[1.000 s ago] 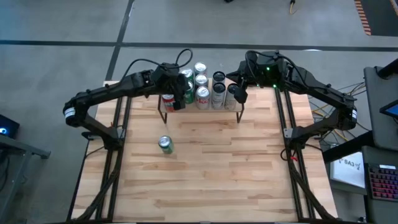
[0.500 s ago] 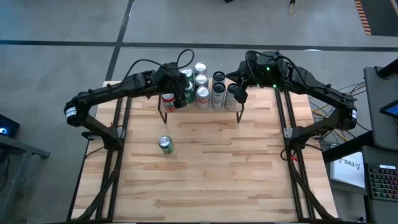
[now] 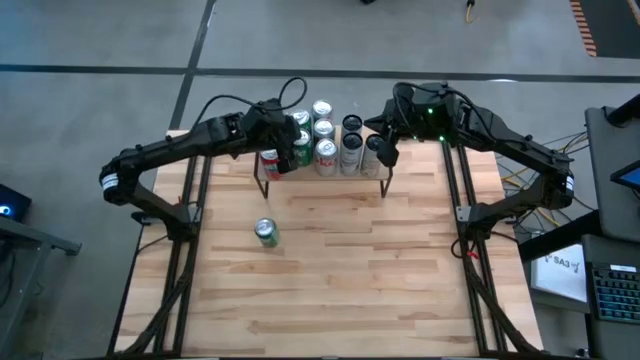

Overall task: Place canned beverage on shelf
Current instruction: Adjust the green soda cans on the shelf

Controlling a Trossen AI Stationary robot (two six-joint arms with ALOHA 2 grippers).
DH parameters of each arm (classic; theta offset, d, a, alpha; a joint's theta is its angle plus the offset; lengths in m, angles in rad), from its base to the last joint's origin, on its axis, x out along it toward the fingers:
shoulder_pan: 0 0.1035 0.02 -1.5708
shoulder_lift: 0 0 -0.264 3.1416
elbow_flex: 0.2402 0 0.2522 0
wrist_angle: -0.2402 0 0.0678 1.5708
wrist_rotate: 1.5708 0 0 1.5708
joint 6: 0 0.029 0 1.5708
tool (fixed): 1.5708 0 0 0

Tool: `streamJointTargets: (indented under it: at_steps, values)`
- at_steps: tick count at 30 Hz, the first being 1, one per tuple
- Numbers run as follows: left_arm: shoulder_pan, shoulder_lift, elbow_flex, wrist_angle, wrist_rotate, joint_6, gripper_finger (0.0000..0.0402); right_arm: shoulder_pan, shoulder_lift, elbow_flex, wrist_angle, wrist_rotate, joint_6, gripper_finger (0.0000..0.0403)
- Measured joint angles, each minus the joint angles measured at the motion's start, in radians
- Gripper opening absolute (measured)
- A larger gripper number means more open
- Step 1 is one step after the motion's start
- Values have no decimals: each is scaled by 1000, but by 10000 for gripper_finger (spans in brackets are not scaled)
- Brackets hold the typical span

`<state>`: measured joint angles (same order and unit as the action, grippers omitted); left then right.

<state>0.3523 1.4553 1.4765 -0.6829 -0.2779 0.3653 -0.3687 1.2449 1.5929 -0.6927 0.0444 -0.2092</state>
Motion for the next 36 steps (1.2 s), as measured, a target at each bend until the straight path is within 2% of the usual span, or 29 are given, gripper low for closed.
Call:
streamJointTargets:
  at_steps: [3,6,9,24,27,36]
  values:
    - [1,-10,0,-16,31,13,0,0,0,0,-9,0,0,9]
    - [0,-15,0,-34,149,37,0,0,0,0,-8,0,0,9]
    - [-1,-14,0,-41,221,46,0,0,0,0,-8,0,-1,9]
    - [0,4,-10,-82,230,48,0,0,0,-2,-4,-8,-10,9]
    - [0,6,-10,-79,212,48,0,0,0,-18,0,-52,-10,9]
    - [1,6,-10,-76,208,45,0,3,0,-89,81,-54,-1,9]
